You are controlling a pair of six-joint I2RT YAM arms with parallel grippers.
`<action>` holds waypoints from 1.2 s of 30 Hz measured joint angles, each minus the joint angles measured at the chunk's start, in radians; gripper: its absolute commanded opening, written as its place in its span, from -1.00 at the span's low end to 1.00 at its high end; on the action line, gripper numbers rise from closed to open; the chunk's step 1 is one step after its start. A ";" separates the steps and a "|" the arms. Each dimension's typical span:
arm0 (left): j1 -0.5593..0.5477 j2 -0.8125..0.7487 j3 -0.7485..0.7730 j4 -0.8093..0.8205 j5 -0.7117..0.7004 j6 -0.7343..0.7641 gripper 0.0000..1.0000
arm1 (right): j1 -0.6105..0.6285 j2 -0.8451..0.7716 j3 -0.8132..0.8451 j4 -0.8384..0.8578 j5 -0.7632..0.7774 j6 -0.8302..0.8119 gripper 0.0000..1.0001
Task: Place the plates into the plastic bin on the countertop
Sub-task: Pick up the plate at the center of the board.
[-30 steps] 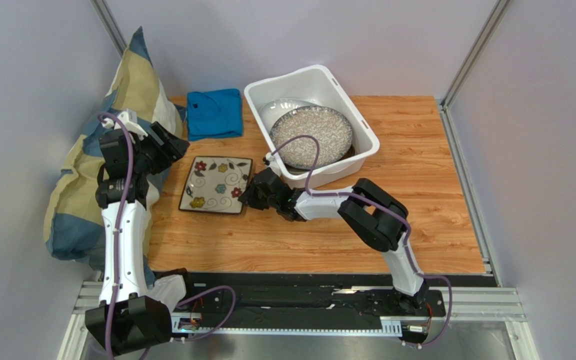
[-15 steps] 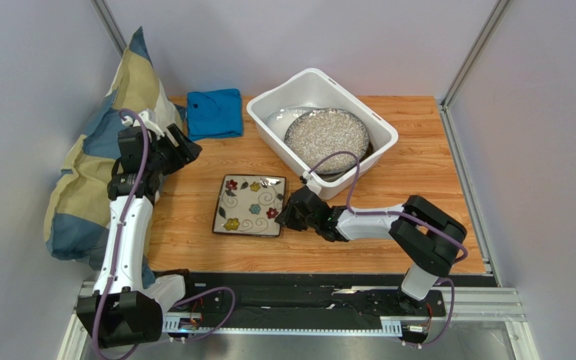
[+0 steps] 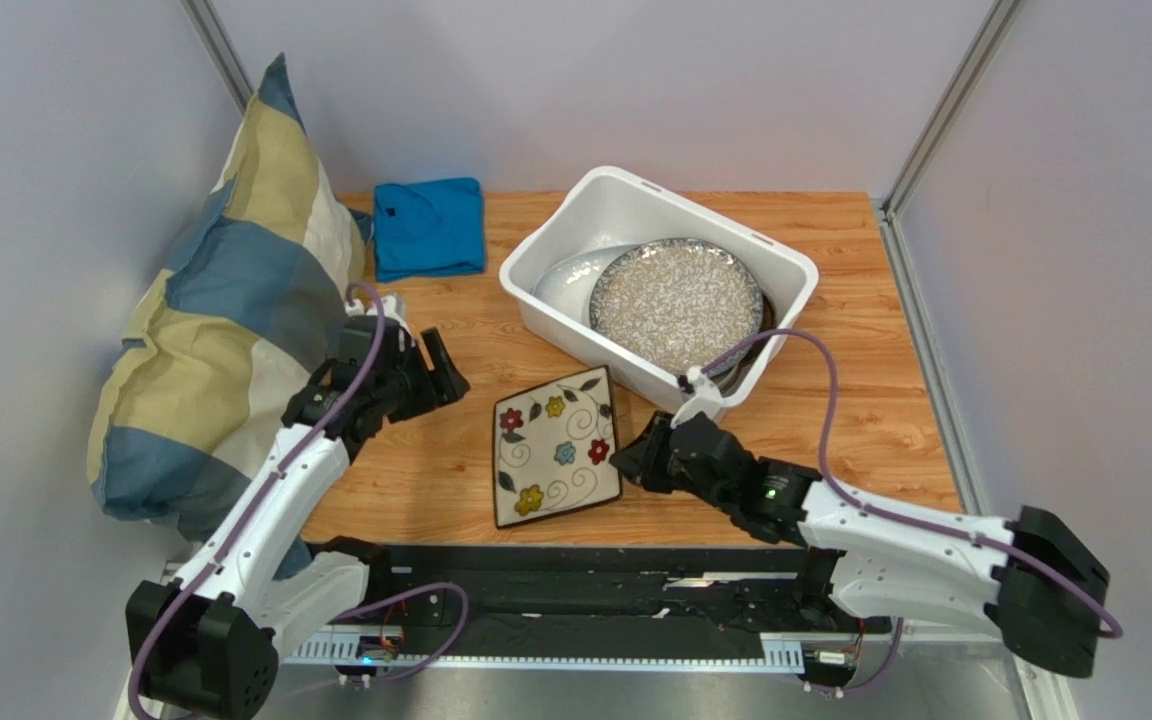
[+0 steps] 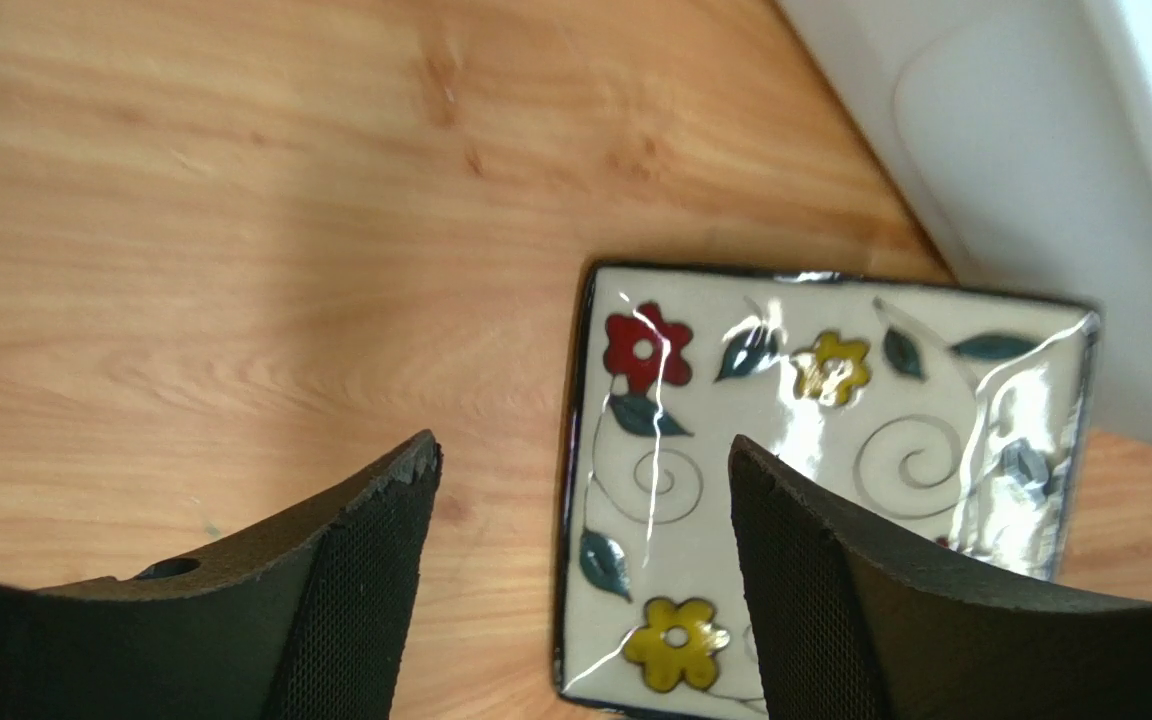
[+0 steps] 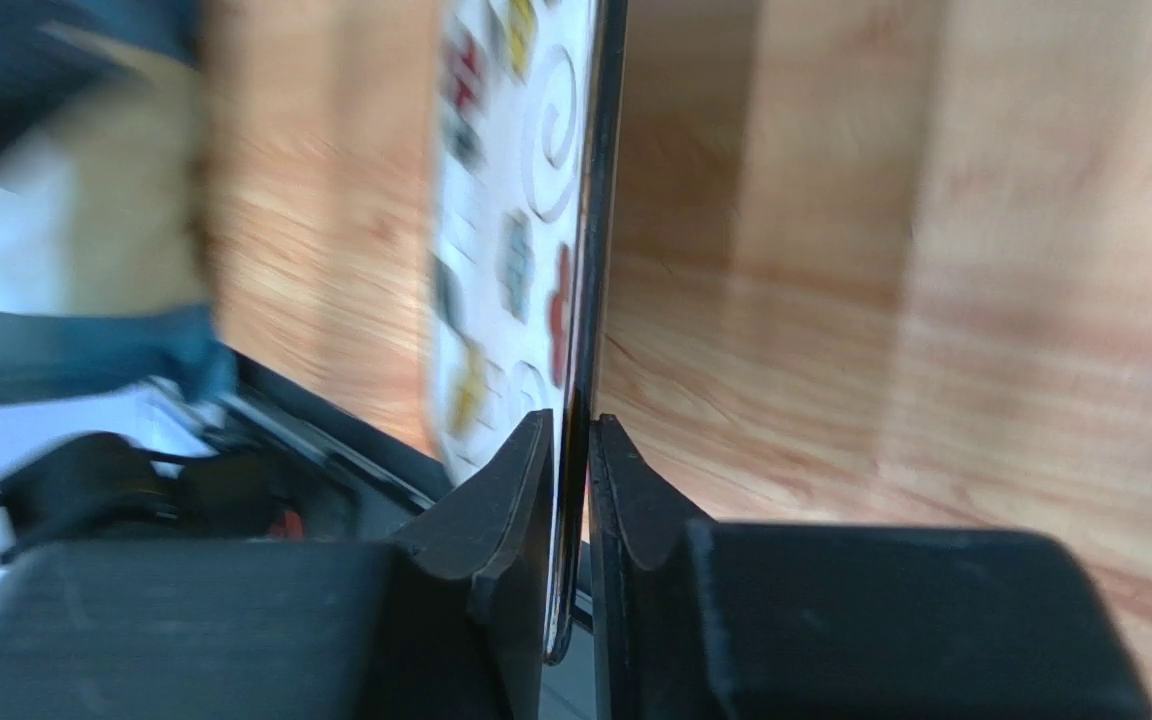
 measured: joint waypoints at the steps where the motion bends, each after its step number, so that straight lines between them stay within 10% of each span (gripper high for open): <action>1: -0.026 -0.007 -0.023 0.003 -0.005 -0.014 0.49 | -0.002 -0.055 0.000 -0.005 0.019 -0.014 -1.00; 18: -0.357 0.134 -0.280 0.161 0.008 -0.236 0.04 | -0.008 -0.233 -0.106 -0.047 0.023 -0.074 -1.00; 36: -0.385 0.277 -0.281 0.310 -0.039 -0.243 -0.53 | -0.024 -0.232 -0.175 0.086 -0.005 -0.119 -0.99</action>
